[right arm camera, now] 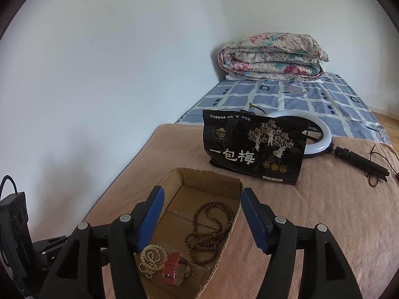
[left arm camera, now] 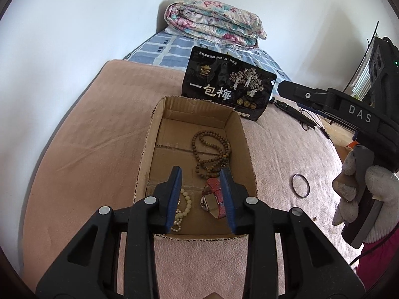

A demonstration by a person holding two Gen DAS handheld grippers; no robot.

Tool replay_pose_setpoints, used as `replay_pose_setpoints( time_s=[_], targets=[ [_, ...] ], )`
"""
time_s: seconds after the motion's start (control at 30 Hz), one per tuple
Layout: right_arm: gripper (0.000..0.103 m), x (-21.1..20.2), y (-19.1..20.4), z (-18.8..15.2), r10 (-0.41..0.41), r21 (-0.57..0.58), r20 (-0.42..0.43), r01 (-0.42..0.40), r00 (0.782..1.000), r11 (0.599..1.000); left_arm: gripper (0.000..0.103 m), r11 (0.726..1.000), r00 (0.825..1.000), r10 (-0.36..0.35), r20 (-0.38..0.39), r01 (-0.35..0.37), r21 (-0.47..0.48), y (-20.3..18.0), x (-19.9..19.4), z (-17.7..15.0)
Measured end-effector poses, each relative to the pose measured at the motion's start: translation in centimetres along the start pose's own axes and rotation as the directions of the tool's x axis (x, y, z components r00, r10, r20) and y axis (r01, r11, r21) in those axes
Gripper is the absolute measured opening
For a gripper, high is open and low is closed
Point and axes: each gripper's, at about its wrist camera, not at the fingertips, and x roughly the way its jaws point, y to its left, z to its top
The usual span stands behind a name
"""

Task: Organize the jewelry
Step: 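Open the left tool inside the box while the right tool drops the mala in, then withdraw both open tools from the box toward the pearl earrings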

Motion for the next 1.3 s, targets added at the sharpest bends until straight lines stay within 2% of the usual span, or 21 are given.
replay_pose_setpoints(
  time_s=[0.2,0.4,0.53,0.7,0.8,0.97,1.0,1.03,1.1,1.3],
  targets=[
    [0.069,-2.0,0.0,0.1,-0.017,0.002,0.020,0.017,1.000,1.000,0.031,0.999,0.999,-0.003,0.053,0.001,0.039,-1.5,-2.3,-0.1],
    [0.076,-5.0,-0.2,0.0,-0.053,0.000,0.049,0.053,0.997,0.999,0.031,0.994,0.993,-0.019,0.114,0.007,0.105,-4.0,-4.8,-0.7],
    [0.085,-7.5,-0.7,-0.3,-0.086,0.006,0.075,0.086,0.993,0.996,0.031,0.988,0.989,-0.040,0.141,0.018,0.154,-6.0,-6.2,-1.1],
    [0.088,-10.2,-1.7,-0.9,-0.127,0.020,0.091,0.126,0.988,0.992,0.031,0.977,0.984,-0.065,0.167,0.029,0.213,-8.5,-7.6,-1.8],
    [0.095,-11.7,-2.4,-1.4,-0.164,0.024,0.102,0.163,0.981,0.986,0.031,0.969,0.981,-0.086,0.175,0.041,0.244,-9.9,-8.2,-2.2],
    [0.097,-14.1,-3.9,-2.8,-0.207,0.037,0.106,0.205,0.972,0.978,0.032,0.955,0.978,-0.110,0.180,0.054,0.290,-11.9,-8.8,-2.9],
    [0.099,-14.6,-4.2,-3.2,-0.216,0.044,0.106,0.213,0.971,0.976,0.035,0.953,0.977,-0.114,0.182,0.055,0.298,-12.3,-8.9,-3.0],
    [0.103,-15.2,-4.6,-3.6,-0.224,0.054,0.110,0.219,0.968,0.974,0.042,0.951,0.976,-0.117,0.184,0.057,0.305,-12.6,-9.0,-3.1],
    [0.103,-16.3,-5.3,-4.3,-0.241,0.073,0.121,0.233,0.963,0.970,0.047,0.944,0.973,-0.129,0.191,0.061,0.323,-13.4,-9.2,-3.5],
    [0.103,-19.0,-7.5,-6.2,-0.300,0.113,0.133,0.286,0.945,0.951,0.048,0.927,0.971,-0.147,0.189,0.069,0.368,-15.4,-9.3,-4.5]
  ],
)
